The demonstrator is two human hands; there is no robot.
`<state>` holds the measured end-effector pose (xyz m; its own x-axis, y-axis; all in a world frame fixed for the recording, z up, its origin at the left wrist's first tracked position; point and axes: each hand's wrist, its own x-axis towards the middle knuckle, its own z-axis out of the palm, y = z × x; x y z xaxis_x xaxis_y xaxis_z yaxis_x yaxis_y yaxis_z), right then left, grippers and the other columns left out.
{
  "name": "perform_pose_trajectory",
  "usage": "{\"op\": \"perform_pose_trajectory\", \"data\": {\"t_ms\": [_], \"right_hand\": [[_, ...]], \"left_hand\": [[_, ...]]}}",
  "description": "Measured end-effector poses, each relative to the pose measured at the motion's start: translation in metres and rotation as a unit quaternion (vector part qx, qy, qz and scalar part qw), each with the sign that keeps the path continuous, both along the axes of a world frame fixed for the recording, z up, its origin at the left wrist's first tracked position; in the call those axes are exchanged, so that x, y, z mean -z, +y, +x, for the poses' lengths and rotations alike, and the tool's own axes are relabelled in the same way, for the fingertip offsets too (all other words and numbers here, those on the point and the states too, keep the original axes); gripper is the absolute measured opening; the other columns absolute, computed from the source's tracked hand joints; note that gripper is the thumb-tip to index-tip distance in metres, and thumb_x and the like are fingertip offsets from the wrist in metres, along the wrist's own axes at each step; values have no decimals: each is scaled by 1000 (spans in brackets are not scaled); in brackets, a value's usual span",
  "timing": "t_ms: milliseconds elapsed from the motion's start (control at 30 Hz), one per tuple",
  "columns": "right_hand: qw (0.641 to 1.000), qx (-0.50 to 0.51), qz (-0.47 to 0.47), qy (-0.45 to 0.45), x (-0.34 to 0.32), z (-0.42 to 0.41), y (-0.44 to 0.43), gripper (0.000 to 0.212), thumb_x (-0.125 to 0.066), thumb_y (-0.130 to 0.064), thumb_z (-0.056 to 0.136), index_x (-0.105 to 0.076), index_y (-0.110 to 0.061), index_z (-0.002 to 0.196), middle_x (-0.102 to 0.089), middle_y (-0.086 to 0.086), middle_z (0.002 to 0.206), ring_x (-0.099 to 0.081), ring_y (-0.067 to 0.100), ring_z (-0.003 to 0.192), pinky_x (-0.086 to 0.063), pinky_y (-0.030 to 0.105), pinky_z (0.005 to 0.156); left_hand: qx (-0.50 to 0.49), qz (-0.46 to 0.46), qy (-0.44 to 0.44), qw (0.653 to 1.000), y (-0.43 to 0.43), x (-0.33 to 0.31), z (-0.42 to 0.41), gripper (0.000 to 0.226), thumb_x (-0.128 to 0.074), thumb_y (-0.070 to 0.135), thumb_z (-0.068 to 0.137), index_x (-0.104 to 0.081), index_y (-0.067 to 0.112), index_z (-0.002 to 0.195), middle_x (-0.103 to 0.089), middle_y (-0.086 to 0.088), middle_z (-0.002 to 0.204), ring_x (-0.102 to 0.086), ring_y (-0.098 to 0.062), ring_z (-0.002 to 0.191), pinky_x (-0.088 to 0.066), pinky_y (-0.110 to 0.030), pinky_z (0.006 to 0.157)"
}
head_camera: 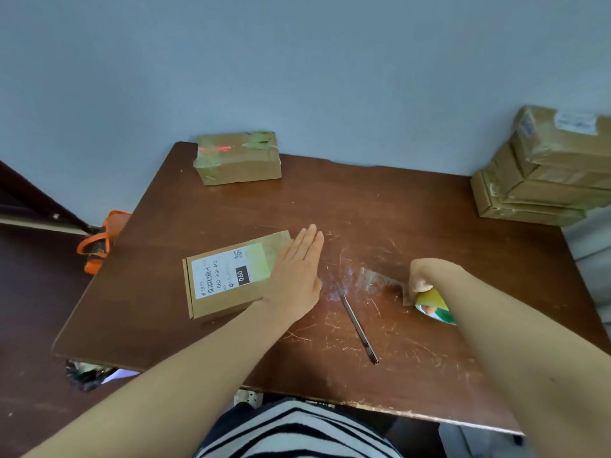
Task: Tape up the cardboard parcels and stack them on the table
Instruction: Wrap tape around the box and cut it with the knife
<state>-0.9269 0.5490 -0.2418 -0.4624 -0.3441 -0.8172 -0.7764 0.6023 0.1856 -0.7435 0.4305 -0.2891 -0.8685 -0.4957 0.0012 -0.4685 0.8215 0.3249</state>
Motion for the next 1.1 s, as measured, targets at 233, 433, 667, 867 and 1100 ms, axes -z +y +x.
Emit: {"op": "perform_pose_trajectory", "data": {"t_ms": [233,433,667,867,1100], "right_hand": [[992,100,-62,37,-6,9,-4,39,-57,-20,91,-55,-4,127,-55,7,112,-56,31,109,-49,34,91],[993,48,-74,79,-18,26,-22,20,-50,-10,91,-59,-15,108,-56,2,96,-57,27,90,-49,35,79],[988,32,-132,78,-47,44,-28,10,-53,-16,88,-62,-15,90,-58,-2,72,-56,17,65,-45,28,57],[972,73,-215,62,-74,48,-29,23,-53,-21,88,-48,-15,66,-51,0,67,-47,17,59,-41,30,59],[895,245,-367,-68,-48,78,-34,36,-60,-29,88,-69,2,103,-64,21,113,-54,24,71,-51,39,68]], "left_hand": [[-208,453,40,866,21,-17,-25,27,-49,11,96,-56,12,123,-59,-5,120,-53,-10,86,-46,-19,72],[-310,767,-49,560,33,-17,-36,60,-51,39,97,-41,-5,135,-59,-23,121,-60,-29,101,-52,-34,84],[-344,836,29,426,27,-12,-46,65,-72,22,83,-40,-3,134,-57,-26,117,-58,-34,100,-52,-42,82],[-376,830,121,393,2,-18,-44,16,-68,4,82,-60,1,96,-65,-9,71,-61,-14,68,-57,-24,62],[-370,717,173,565,-62,-30,-24,11,-69,20,87,-65,10,84,-65,-1,65,-59,-9,57,-51,-18,50]]}}
